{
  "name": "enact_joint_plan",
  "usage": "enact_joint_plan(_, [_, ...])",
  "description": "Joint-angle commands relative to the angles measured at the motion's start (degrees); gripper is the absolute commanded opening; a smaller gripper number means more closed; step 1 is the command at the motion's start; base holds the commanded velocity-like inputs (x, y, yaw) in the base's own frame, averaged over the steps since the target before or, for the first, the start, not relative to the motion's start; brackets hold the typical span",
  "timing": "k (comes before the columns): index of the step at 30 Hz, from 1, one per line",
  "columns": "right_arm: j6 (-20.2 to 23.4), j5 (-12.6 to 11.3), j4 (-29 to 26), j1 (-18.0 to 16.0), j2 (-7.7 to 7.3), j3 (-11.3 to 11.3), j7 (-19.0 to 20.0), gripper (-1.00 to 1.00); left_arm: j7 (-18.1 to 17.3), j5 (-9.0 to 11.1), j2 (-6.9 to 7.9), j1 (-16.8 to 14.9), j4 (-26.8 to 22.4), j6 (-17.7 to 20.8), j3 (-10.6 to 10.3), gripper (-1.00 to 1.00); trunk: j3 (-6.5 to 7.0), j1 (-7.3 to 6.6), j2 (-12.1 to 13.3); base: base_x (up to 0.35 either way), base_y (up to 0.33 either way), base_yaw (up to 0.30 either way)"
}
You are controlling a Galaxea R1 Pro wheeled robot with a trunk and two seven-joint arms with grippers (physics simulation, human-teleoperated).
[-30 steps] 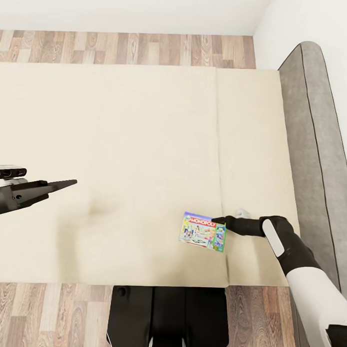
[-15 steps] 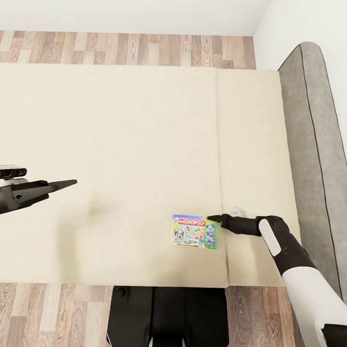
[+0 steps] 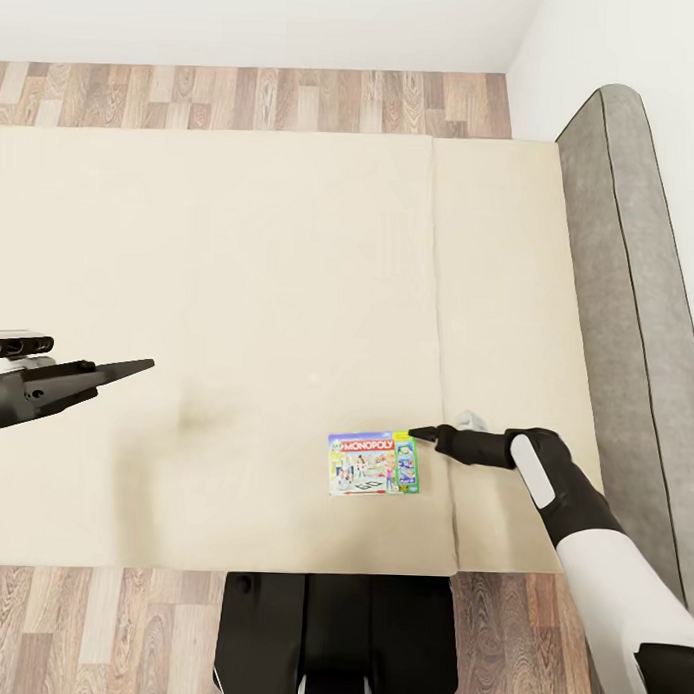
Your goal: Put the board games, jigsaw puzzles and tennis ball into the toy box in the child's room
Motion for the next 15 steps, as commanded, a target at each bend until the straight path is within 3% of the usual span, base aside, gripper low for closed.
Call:
enact_joint_plan(1, [0.2, 0.2, 0.0, 0.0, 0.03, 0.0, 0.2, 1.00, -0.2, 0.0, 0.02, 0.0, 0.0, 0.6, 0.0, 1.00, -0.06, 0.03, -0.1, 0.000, 0.000, 0.000])
enact_joint_plan(15, [0.1, 0.3, 0.3, 0.0, 0.24, 0.9, 0.0, 1.00, -0.2, -0.1, 0.02, 0.0, 0.0, 0.6, 0.0, 1.00, -0.06, 0.03, -0.1, 0.000, 0.000, 0.000])
